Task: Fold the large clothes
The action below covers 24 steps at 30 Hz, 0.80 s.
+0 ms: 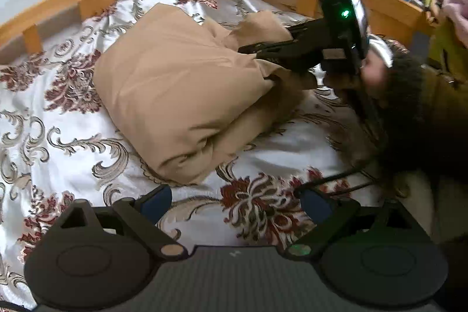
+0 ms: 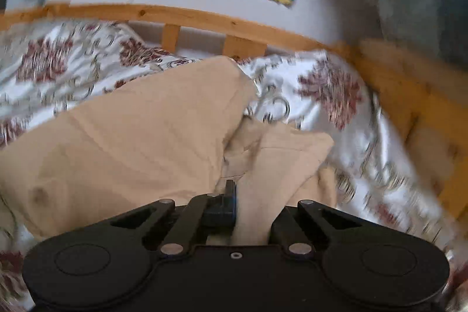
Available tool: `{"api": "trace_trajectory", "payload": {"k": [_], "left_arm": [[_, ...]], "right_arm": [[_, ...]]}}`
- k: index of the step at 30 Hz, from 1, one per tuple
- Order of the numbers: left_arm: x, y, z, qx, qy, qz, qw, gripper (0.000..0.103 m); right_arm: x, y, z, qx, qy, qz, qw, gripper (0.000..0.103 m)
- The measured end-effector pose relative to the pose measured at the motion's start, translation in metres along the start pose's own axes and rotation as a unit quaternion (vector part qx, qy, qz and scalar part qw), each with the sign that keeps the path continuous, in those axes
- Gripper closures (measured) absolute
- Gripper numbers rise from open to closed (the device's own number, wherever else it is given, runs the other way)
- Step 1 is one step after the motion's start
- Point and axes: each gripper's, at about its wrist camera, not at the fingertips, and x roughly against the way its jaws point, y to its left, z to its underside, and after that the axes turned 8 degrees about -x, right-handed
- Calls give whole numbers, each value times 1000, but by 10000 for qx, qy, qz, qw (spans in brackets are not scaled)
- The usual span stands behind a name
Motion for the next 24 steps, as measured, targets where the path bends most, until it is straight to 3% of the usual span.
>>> {"api": "trace_trajectory", "payload": {"k": [2,4,7,10,13,16,20,22,23,24], "left_arm": [[3,10,6,94,105,-89,9999,4],[4,23,12,244,249,-461,9983,2],[1,51,19,1116,123,-824,9903,2],[0,77,19,2288,-368,-692,9703,2],[-7,90,7,2757,-825,-718,9550,1],[-30,106,-11,2935,-765,-776,9497,1],[-59,115,-19,3065,-600,-449,9489,0],[-72,116,-18,3076,-568,-174,9497,0],[-77,117,-18,3056,-522,-85,9507,0],[-82,117,-15,3055,-504,-29,9509,0]], "right_arm": [[-2,2,3,116,9,58,9999,103],[-3,6,6,288,-35,137,9995,103],[-8,10,9,541,-154,308,9979,103],[-19,10,15,1070,-294,652,9917,103],[-25,1,15,1169,-395,929,9880,103],[-29,-6,17,1003,-255,911,9904,103],[-30,-9,20,892,-320,883,9916,100],[-27,-9,15,798,-414,1104,9898,78],[-23,-10,12,753,-503,1261,9879,51],[-18,-12,7,681,-594,1293,9875,32]]}}
